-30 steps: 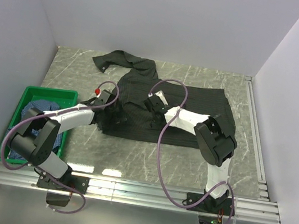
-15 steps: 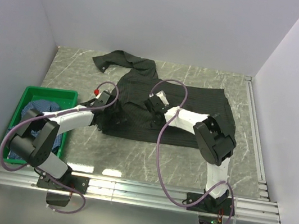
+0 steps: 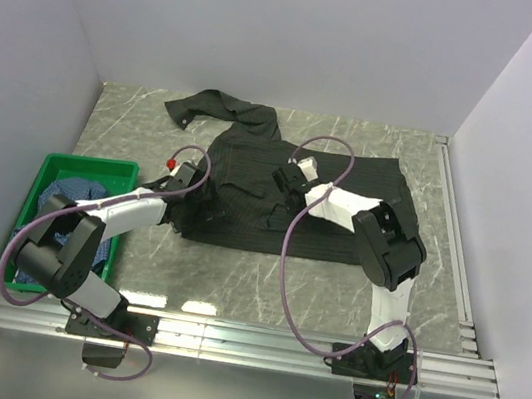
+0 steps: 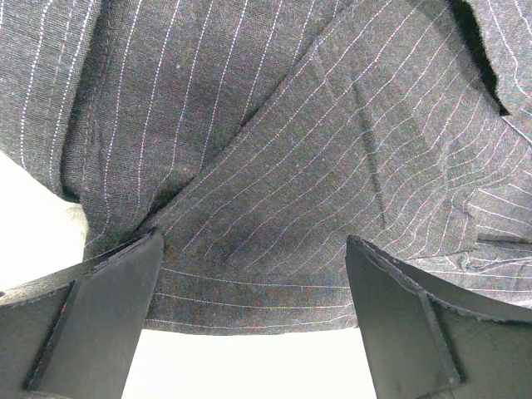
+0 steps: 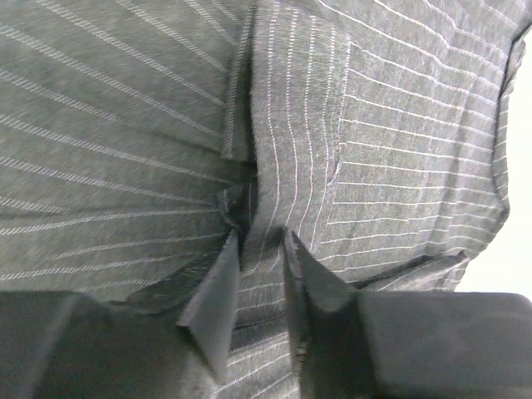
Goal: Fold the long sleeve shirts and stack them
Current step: Fold the shirt
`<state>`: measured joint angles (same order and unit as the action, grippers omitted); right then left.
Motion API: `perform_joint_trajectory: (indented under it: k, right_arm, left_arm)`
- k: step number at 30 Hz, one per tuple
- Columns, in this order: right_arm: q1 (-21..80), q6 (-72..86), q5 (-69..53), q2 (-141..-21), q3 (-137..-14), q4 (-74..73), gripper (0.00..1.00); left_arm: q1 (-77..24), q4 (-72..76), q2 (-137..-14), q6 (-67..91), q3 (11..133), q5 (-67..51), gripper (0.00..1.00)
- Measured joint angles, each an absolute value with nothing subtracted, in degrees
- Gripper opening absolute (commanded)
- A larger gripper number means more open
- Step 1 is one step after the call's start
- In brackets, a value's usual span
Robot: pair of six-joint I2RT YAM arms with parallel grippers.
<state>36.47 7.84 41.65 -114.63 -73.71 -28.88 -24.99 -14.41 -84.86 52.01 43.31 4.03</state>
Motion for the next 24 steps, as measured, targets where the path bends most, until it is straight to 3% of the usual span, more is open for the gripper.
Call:
perform_joint_trajectory:
  k: [4,7,10,13,24]
  right_arm:
    - [34.8,9.6,40.8,-114.6,-73.7,-29.2,0.38]
    - [33.6,10.7,39.5,-114.5,-73.7,-29.1,0.32]
    - [32.4,11.5,38.0,-114.1,-73.7,-28.9,0.13]
    - [31.6,12.1,36.5,-113.7,-73.6,-28.8,0.01]
    - [28.7,15.0,30.0,-103.3,-75.8,-33.2,0.0]
  left_arm:
    - [-25.0,-14.4,-84.8,52.0,43.3,4.0,0.99]
    - [-25.0,-14.4,-84.8,52.0,43.3,4.0,0.99]
    - [-25.0,-14.4,-84.8,52.0,43.3,4.1,0.99]
    - [-25.0,-14.4,-84.8,52.0,43.3,4.1,0.99]
    - [-25.0,-14.5,-84.8,52.0,43.3,4.4,0.99]
